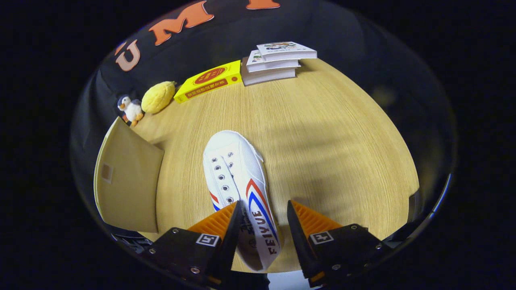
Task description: Open the storage box then place both shoes into the box .Put the left shoe in first, then the right shoe, with the right side of both shoes facing outward in a uniform manner.
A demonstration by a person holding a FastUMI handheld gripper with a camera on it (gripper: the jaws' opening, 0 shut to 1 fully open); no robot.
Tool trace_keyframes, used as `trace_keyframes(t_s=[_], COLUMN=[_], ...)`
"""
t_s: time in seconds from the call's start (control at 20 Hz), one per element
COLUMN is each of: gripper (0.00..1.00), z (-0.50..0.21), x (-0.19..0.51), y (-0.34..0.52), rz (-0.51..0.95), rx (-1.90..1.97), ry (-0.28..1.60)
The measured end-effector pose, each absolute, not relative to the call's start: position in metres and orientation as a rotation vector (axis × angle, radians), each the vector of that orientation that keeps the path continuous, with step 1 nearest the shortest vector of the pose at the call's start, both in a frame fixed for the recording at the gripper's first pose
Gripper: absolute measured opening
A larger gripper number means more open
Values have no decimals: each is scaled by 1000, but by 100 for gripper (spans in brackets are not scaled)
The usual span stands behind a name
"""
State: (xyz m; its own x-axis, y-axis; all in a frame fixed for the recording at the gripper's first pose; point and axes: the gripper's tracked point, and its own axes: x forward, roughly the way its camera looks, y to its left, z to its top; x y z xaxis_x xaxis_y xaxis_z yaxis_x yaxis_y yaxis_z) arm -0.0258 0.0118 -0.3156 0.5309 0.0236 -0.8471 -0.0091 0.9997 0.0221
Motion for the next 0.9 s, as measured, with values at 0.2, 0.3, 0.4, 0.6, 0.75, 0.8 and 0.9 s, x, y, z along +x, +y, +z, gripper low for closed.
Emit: trace_keyframes(t_s=[0.2,0.3,0.4,0.6,0.75,0.8,0.9], gripper=[45,37,36,6,0,0,0], z=[-323,-325,-324,-322,-314,-310,-301], x=[-21,-19,-18,-13,-20,-19,-19], y=[21,21,19,11,26,30,37], rz=[118,155,153,81,53,34,-1], rx=[-63,-85,-68,21,151,165,179], ry=[1023,1014,1006,949,948,938,924])
